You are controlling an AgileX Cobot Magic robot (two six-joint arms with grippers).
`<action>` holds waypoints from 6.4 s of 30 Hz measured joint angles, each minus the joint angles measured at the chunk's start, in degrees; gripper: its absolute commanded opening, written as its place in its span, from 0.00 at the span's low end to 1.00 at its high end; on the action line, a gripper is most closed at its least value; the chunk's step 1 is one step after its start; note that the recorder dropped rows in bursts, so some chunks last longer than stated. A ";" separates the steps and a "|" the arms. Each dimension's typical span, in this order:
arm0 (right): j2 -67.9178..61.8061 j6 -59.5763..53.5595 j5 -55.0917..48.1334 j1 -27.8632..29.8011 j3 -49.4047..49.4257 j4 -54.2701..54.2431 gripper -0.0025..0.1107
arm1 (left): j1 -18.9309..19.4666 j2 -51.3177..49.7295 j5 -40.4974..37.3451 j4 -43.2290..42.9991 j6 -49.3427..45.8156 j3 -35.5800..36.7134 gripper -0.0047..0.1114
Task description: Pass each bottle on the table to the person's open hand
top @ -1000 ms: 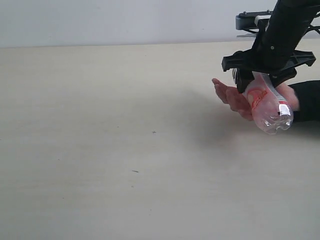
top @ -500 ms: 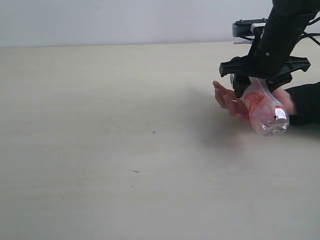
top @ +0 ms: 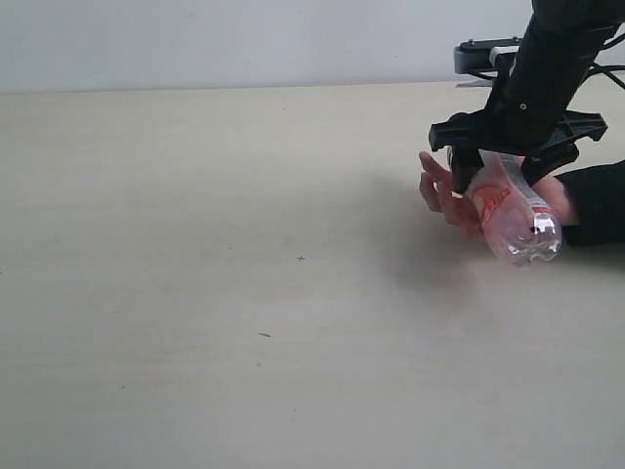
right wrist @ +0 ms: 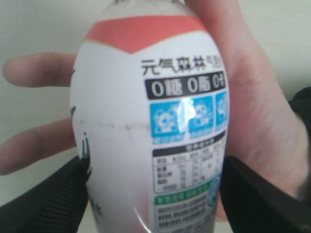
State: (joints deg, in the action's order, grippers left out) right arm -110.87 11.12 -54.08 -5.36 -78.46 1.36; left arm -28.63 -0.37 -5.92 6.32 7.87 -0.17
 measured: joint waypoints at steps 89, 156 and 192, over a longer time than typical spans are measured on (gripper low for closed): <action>110.53 -11.12 42.38 0.17 73.48 0.06 0.02 | 0.00 0.00 0.00 0.00 0.00 0.00 0.04; 110.53 -3.99 49.54 23.68 78.23 -0.06 0.02 | 0.00 0.00 -0.05 0.00 0.00 0.00 0.04; 110.53 -5.58 48.73 23.20 78.23 -0.06 0.02 | 20.31 0.00 -0.05 -1.46 -5.44 0.00 0.04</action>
State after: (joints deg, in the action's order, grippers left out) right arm -0.34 5.54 -5.35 17.84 -0.23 1.30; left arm -8.32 -0.37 -5.97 4.86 2.43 -0.17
